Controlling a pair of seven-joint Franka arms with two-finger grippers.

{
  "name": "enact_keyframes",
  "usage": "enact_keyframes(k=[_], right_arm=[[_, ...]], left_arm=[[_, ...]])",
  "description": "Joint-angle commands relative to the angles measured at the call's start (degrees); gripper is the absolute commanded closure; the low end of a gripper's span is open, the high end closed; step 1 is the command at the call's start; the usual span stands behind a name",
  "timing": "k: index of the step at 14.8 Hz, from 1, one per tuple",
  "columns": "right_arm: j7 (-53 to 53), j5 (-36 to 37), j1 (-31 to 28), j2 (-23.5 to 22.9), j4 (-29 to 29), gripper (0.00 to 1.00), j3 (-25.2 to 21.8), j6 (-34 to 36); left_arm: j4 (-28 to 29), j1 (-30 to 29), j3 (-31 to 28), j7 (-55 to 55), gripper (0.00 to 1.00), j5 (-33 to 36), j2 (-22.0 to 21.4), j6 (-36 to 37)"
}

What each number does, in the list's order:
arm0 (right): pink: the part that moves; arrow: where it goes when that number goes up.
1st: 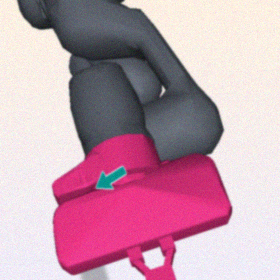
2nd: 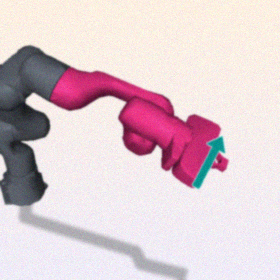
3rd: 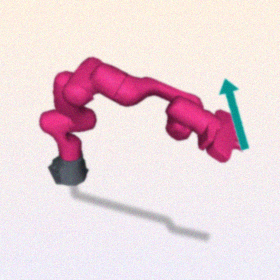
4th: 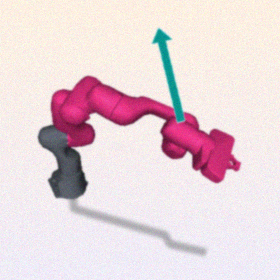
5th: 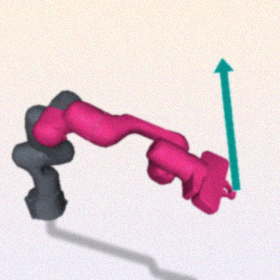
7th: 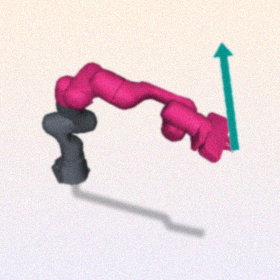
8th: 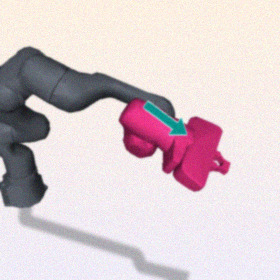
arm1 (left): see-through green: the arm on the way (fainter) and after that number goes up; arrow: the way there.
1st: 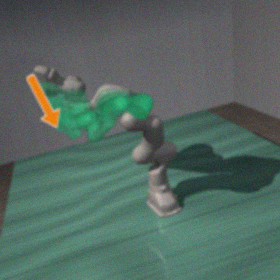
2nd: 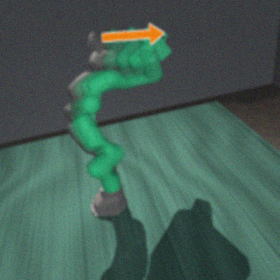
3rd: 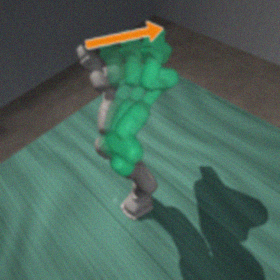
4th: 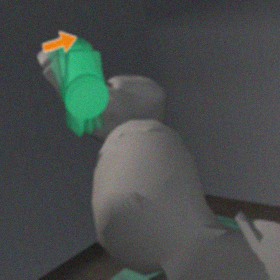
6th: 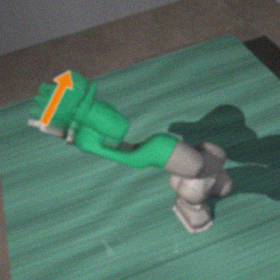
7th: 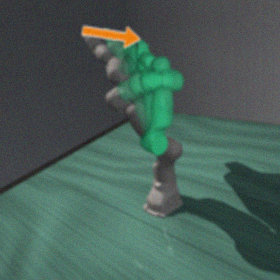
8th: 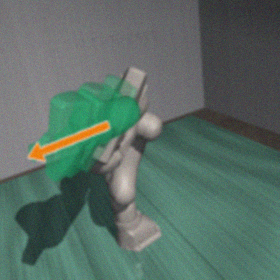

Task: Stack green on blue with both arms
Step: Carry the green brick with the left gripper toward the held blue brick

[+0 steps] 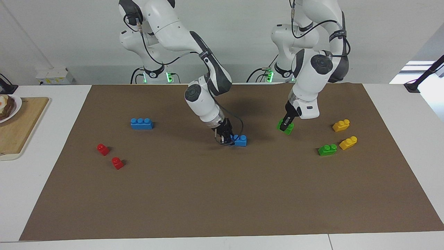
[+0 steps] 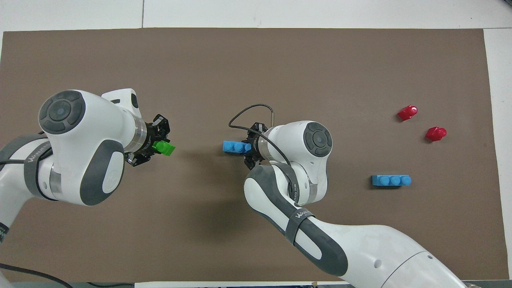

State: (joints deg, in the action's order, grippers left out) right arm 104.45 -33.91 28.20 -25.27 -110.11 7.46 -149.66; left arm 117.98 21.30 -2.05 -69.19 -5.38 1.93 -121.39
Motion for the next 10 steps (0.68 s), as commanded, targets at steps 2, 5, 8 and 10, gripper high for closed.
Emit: enact_keyframes(k=[2,5,8,10], right_arm=[[0.7,-1.1,0.4,-1.4,-0.5,1.0,0.1,-2.9],[0.7,-1.1,0.5,-1.4,-0.6,1.0,0.1,-3.0],[0.6,-1.1,0.5,-1.4,-0.6,1.0,0.1,-3.2],[0.6,-1.1,0.5,-1.4,-0.6,1.0,0.1,-3.2]], left_arm=[[-3.5,2.4,-0.9,-8.2,1.0,-0.3,2.8,0.0],[-5.1,4.9,-0.9,-15.4,1.0,-0.2,3.1,-0.3],[-9.1,8.0,-0.9,-28.1,1.0,0.3,6.1,0.0],[-10.5,10.0,-0.9,-35.5,1.0,1.9,7.5,0.2]])
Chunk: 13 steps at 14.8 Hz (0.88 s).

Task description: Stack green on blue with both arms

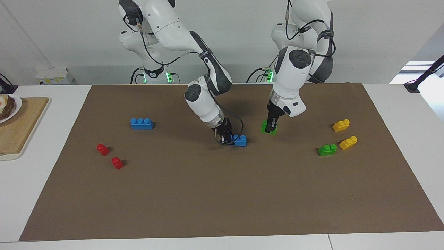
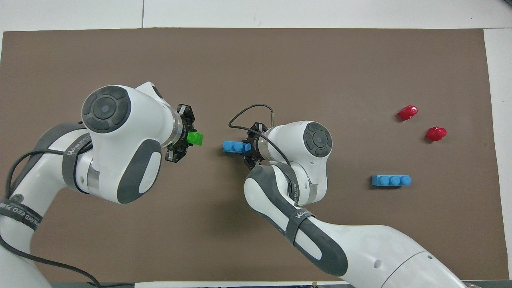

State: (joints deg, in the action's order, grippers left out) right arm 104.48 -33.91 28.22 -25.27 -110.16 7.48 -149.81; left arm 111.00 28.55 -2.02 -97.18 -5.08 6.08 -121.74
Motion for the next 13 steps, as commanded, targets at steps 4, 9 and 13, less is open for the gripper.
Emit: enact_keyframes(k=[4,9,13], right_arm=[[0.4,-1.1,0.5,-1.4,-0.9,1.0,0.1,-3.4],[0.2,-1.1,0.5,-1.4,-0.9,1.0,0.1,-3.4],[0.1,-1.1,0.5,-1.4,-0.9,1.0,0.1,-3.4]], left_arm=[[-4.0,5.3,-0.9,-17.7,1.0,2.5,5.2,0.0],[-7.7,9.2,-0.9,-24.2,1.0,2.9,10.6,-0.9],[-8.3,9.9,-0.8,-24.4,1.0,3.0,12.5,-1.8]])
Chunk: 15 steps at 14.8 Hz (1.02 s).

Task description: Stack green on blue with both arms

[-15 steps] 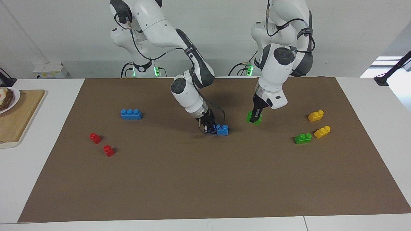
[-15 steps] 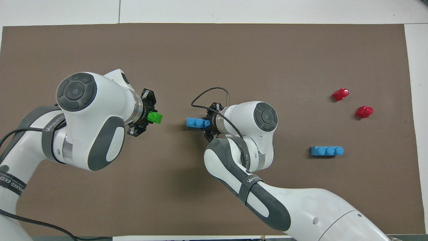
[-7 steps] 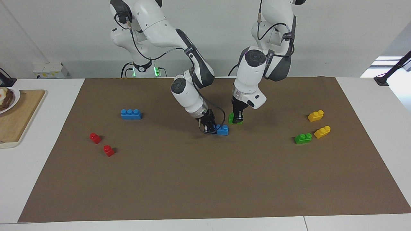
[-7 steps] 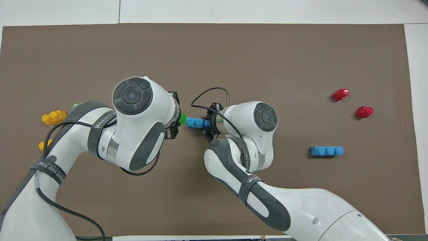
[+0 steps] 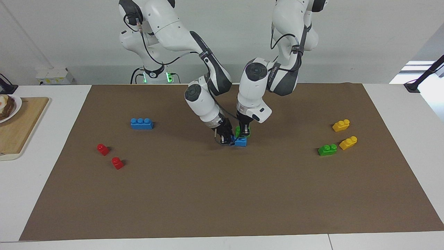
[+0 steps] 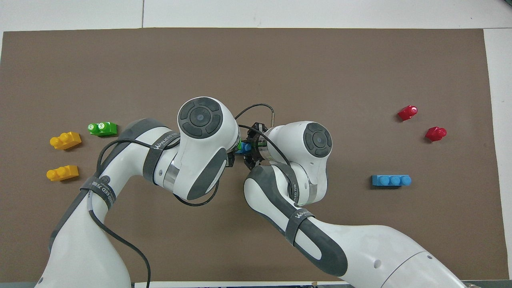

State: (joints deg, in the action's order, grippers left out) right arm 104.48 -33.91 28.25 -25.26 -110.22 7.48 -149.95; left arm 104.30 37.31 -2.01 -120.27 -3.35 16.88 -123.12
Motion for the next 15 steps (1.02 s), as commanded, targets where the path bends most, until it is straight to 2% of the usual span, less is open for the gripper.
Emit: enact_keyframes(k=[1,8,15], right_arm=[[0.1,-1.1,0.5,-1.4,-0.9,1.0,0.1,-3.3],[0.0,-1.1,0.5,-1.3,-0.9,1.0,0.1,-3.2],[0.0,-1.1,0.5,-1.4,-0.9,1.0,0.1,-3.2]], left_arm=[[-1.6,1.2,-0.8,-1.3,1.0,1.2,1.9,-0.5],[0.2,1.3,-0.8,-0.7,1.0,1.3,2.3,-3.2],[2.4,1.4,-0.8,4.0,1.0,3.3,1.8,-2.5]])
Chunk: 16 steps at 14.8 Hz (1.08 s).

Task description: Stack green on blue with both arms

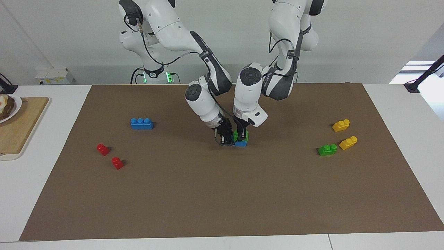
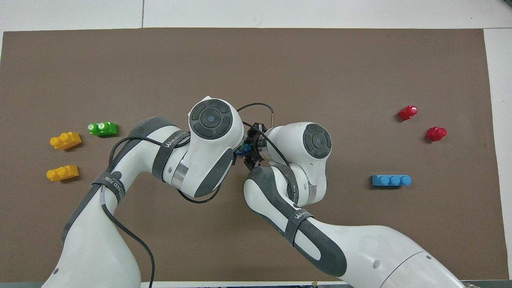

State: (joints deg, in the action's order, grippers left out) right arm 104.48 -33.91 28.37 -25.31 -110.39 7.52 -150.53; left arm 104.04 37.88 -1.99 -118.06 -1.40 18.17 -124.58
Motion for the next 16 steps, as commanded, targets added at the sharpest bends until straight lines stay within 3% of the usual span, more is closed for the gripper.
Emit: enact_keyframes(k=[1,10,11,12,16], right_arm=[[0.0,-1.1,0.4,-1.3,-0.7,1.0,0.0,-2.7],[0.0,-1.1,0.4,-1.2,-0.7,1.0,0.0,-2.6],[0.0,-1.0,0.4,-1.2,-0.7,1.0,0.0,-2.6],[0.0,-1.1,0.4,-1.2,-0.7,1.0,0.0,-2.6],[0.0,-1.1,0.4,-1.2,-1.0,1.0,0.0,-2.6]], left_arm=[[2.8,0.7,-0.7,3.0,1.0,1.3,0.4,-0.7],[6.5,0.3,-0.7,3.9,1.0,1.2,-0.3,-4.1],[6.7,0.3,-0.7,4.9,0.68,1.2,-0.4,-3.8],[6.6,0.3,-0.7,5.9,0.04,1.2,-0.4,-3.6],[6.2,0.0,-1.3,12.5,0.0,1.2,-2.1,-0.1]])
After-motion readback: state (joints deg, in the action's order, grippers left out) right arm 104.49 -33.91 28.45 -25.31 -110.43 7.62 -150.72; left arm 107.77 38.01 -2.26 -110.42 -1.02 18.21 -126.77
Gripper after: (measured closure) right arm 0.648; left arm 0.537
